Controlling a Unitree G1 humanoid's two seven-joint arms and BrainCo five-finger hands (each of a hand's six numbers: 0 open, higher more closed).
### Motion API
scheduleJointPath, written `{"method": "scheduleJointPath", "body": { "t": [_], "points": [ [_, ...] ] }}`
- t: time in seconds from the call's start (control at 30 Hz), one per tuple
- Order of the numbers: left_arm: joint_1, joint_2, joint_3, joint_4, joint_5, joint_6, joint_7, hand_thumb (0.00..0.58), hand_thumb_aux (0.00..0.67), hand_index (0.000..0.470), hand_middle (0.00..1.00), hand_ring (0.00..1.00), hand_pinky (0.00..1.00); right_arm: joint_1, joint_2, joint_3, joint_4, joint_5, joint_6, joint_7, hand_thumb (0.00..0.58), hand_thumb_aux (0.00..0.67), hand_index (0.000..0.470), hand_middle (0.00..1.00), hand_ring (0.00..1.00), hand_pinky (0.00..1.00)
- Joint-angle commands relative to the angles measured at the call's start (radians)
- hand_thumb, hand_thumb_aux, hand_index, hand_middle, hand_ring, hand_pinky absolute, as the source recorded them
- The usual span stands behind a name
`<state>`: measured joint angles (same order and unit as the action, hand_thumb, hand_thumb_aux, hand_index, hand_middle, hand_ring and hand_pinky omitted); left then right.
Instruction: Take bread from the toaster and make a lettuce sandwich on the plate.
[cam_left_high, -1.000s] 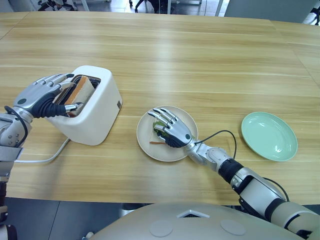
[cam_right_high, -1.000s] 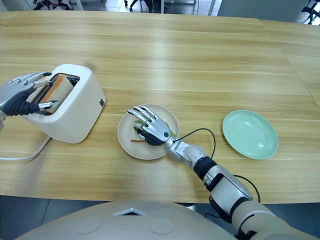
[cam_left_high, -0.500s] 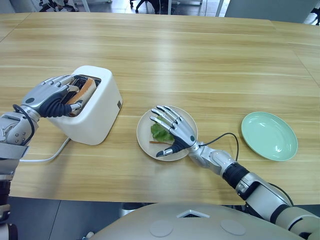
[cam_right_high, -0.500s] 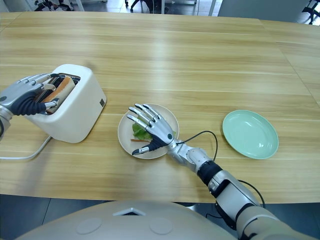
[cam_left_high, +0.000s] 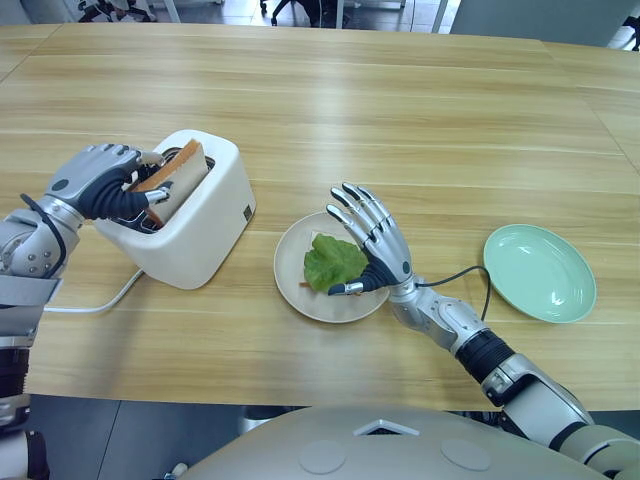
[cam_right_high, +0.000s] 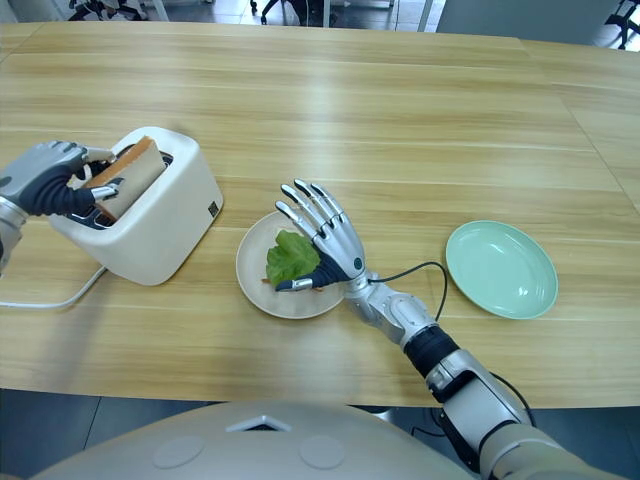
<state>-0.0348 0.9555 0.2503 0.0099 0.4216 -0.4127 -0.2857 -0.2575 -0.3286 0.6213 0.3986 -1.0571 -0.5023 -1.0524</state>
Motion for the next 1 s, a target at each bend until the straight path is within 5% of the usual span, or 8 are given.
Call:
{"method": "scheduleJointPath", "body": {
  "t": [0.03, 1.0],
  "points": [
    [-0.023, -0.014, 0.015, 0.023, -0.034, 0.009, 0.014, 0.580, 0.670, 0.460, 1.00, 1.00, 1.00, 0.015, -0.004, -0.017, -0.019, 0.004, 0.009, -0.002, 0.000, 0.000, 0.000, 0.00, 0.00, 0.00],
    [-0.153, -0.059, 0.127, 0.067, -0.350, 0.081, -0.008, 0.580, 0.670, 0.460, 1.00, 1.00, 1.00, 0.047, -0.041, -0.125, -0.035, 0.040, 0.004, -0.012, 0.000, 0.000, 0.000, 0.00, 0.00, 0.00]
  ]
}}
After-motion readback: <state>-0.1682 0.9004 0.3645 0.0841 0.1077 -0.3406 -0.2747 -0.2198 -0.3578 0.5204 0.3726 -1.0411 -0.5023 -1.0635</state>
